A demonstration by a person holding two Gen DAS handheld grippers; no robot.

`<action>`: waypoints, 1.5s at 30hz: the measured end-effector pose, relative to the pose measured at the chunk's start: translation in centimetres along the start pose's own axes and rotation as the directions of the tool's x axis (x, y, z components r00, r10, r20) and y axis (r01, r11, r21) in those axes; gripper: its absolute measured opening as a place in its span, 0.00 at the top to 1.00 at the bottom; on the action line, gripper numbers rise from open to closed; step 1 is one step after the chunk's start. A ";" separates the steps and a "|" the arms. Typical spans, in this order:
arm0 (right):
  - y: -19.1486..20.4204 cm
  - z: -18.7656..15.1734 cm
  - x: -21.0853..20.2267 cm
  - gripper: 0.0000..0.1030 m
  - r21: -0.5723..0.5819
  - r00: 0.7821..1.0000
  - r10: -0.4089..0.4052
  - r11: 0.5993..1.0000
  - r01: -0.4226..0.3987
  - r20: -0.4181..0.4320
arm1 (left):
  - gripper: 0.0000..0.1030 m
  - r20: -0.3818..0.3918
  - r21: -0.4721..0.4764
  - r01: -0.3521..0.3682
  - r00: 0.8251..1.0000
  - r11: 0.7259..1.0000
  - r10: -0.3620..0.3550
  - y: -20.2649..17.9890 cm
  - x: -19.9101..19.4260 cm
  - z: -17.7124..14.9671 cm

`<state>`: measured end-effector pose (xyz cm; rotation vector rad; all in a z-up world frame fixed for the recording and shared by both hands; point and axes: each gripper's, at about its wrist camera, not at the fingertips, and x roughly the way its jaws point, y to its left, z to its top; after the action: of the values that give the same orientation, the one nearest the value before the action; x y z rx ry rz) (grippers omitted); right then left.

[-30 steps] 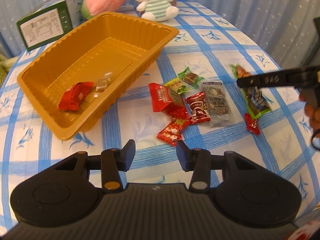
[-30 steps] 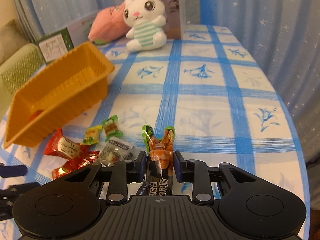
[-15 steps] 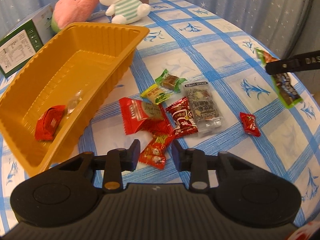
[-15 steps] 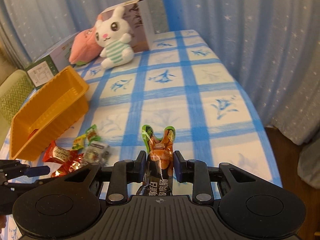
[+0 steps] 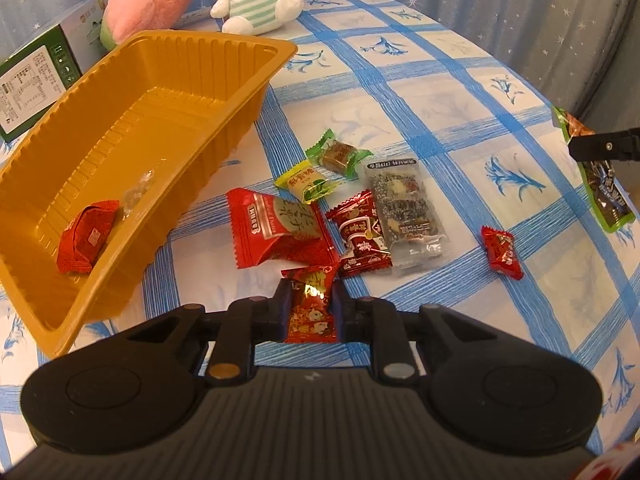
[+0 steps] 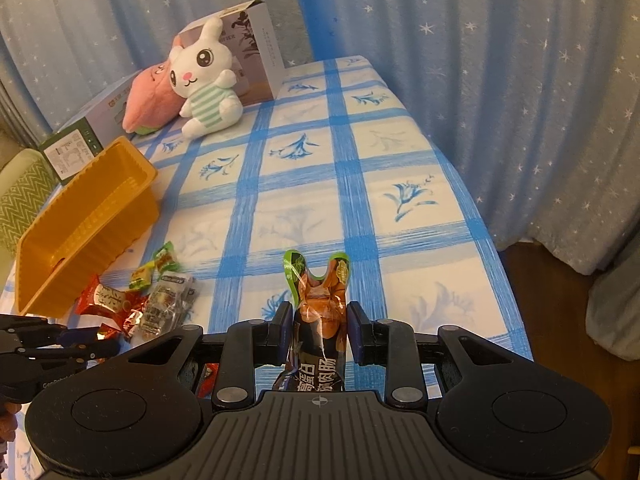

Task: Organize snacks
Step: 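Grasp a small red candy packet with the left gripper while the right gripper holds the snack stick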

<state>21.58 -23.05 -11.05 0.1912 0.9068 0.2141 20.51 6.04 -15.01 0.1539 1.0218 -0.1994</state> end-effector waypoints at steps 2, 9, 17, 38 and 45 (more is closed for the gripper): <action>0.3 0.1 0.0 0.72 -0.008 1.000 0.012 1.000 -0.012 0.000 | 0.82 0.007 -0.012 0.001 1.000 1.000 0.000 0.0 -0.6 -0.1; 2.1 0.8 0.1 0.72 -0.048 0.997 0.081 0.996 -0.081 0.001 | 0.82 0.044 -0.072 -0.003 0.999 0.997 0.006 0.7 -3.3 -0.5; 5.9 2.2 0.6 0.72 -0.130 0.983 0.183 0.974 -0.183 -0.013 | 0.82 0.115 -0.146 -0.014 0.993 0.989 0.031 2.1 -7.7 -0.4; 18.4 9.3 6.0 0.72 -0.311 0.921 0.386 0.869 -0.384 -0.058 | 0.82 0.209 -0.255 -0.106 0.964 0.961 0.162 9.6 -9.5 5.5; 21.1 11.4 8.8 0.72 -0.341 0.920 0.387 0.858 -0.384 -0.061 | 0.82 0.198 -0.280 -0.136 0.961 0.950 0.195 12.4 -7.7 7.9</action>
<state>33.72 -1.31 -5.47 0.0426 0.7994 0.7428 26.07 17.03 -3.88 -0.0256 0.7968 0.0741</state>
